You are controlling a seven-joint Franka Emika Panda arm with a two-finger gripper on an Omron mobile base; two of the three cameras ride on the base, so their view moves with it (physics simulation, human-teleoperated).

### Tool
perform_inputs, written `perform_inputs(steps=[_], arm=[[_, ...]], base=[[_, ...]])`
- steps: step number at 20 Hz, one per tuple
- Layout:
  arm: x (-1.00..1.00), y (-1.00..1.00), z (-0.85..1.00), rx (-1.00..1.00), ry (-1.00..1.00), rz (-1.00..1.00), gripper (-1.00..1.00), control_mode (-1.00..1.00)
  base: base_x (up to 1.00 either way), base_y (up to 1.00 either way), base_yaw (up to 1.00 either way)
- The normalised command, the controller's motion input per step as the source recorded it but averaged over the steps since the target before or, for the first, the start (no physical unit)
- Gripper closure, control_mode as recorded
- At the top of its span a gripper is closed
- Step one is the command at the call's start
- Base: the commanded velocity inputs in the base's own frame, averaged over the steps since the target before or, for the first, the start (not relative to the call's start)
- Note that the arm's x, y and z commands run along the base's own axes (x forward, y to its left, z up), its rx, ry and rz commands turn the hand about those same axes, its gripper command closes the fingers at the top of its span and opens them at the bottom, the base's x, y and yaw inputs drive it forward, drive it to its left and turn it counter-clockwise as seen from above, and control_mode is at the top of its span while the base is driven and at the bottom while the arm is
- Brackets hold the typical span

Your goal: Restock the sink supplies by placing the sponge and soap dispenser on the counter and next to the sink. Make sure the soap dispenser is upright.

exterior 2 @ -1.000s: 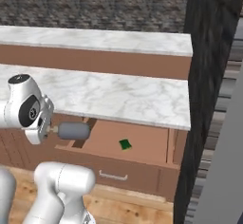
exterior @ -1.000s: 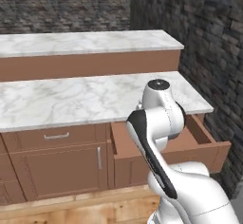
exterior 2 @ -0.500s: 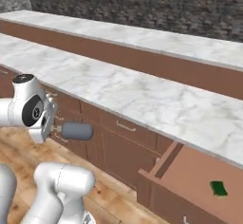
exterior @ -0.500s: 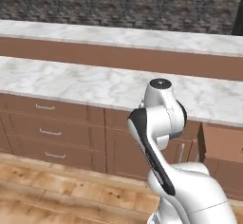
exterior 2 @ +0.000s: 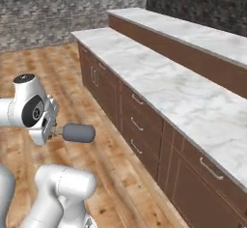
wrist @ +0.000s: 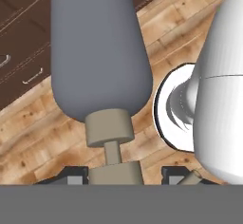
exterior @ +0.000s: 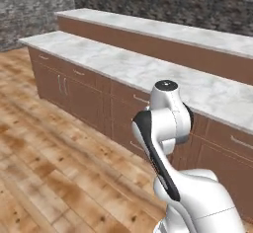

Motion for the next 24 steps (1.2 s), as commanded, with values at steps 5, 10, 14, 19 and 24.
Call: perform_inputs(steps=[5, 10, 14, 19, 24], arm=[[0.00, 0.00, 0.00, 0.00, 0.00, 0.00, 1.00, 1.00], [0.00, 0.00, 0.00, 0.00, 0.00, 0.00, 1.00, 1.00], [0.00, 0.00, 0.00, 0.00, 0.00, 0.00, 1.00, 1.00], [0.00, 0.00, 0.00, 0.00, 0.00, 0.00, 1.00, 1.00], [0.00, 0.00, 0.00, 0.00, 0.00, 0.00, 1.00, 1.00]], base=[[0.17, 0.23, 0.83], [0.22, 0.12, 0.84], [0.42, 0.00, 0.82], [0.58, -0.02, 0.75], [0.68, -0.01, 0.66]])
